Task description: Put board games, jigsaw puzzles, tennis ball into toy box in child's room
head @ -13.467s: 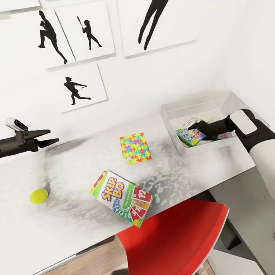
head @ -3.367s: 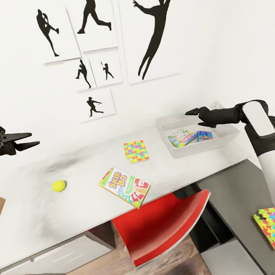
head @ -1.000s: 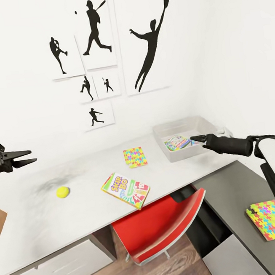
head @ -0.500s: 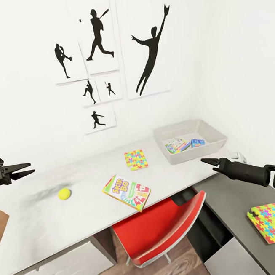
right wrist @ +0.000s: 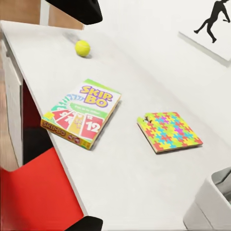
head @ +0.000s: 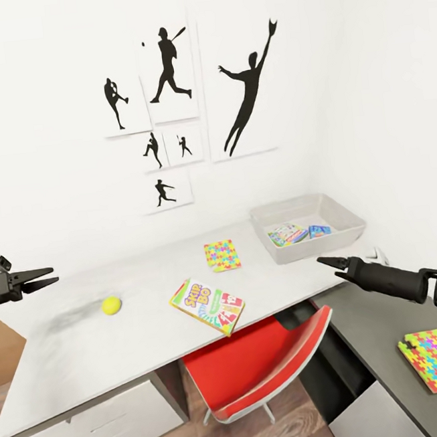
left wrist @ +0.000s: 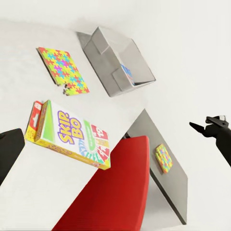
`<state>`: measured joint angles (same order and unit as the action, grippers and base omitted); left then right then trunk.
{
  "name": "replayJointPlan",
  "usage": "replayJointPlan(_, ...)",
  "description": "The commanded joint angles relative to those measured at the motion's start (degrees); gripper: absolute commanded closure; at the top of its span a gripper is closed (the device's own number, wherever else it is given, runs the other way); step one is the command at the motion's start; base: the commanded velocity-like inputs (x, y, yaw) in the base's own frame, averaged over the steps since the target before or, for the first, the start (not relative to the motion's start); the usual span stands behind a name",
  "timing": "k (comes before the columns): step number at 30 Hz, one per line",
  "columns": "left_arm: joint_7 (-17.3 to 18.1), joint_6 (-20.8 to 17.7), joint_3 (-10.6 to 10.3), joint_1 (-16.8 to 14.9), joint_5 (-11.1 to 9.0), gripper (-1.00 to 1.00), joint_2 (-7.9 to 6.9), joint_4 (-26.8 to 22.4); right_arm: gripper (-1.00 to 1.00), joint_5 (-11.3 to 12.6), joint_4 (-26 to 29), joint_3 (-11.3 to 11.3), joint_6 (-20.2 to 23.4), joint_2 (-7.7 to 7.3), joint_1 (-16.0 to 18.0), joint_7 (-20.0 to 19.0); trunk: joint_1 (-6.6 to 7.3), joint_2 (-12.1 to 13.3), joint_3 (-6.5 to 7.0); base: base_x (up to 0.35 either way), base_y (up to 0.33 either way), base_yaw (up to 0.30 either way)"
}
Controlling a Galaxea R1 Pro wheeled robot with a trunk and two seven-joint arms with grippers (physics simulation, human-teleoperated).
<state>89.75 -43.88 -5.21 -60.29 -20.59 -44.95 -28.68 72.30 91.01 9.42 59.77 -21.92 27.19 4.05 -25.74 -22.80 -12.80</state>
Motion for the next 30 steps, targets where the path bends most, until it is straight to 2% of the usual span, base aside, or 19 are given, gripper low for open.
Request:
replayJointPlan(1,0.25,-0.35,-0.40,0.08,-0.24,-1.00,-0.05,0.17,-1.00,0.47,0.04,0.10,0.23,-0.05,-0.43,0.34,-0.04,-0.12,-0.02,-0.008,0.000,0.073)
replayJointPlan(10,0.25,1.84,-0.47,1.86,-0.24,-1.00,0.21,1.33,-1.00,0.25,0.05,0.09,0.23,0.02,-6.21,-0.42,-0.04,-0.12,0.83,-0.003,0.000,0.073)
replayJointPlan(15,0.25,3.34,-0.50,4.02,-0.24,-1.00,0.87,1.75,-1.00,0.08,0.05,0.24,0.23,0.15,-11.70,-0.63,-0.04,-0.12,1.30,0.000,0.000,0.071)
replayJointPlan(22,0.25,6.32,-0.50,6.62,-0.24,-1.00,2.07,2.41,-1.00,-0.32,0.05,-0.03,-0.23,0.52,-16.96,-0.63,-0.04,-0.12,1.96,0.000,0.000,0.069)
replayJointPlan(30,0.25,11.96,-0.53,8.83,-0.24,-1.00,2.92,6.64,-1.00,-1.81,0.07,-1.24,-4.49,1.87,-22.78,-0.67,-0.04,-0.12,2.71,0.000,0.000,0.068)
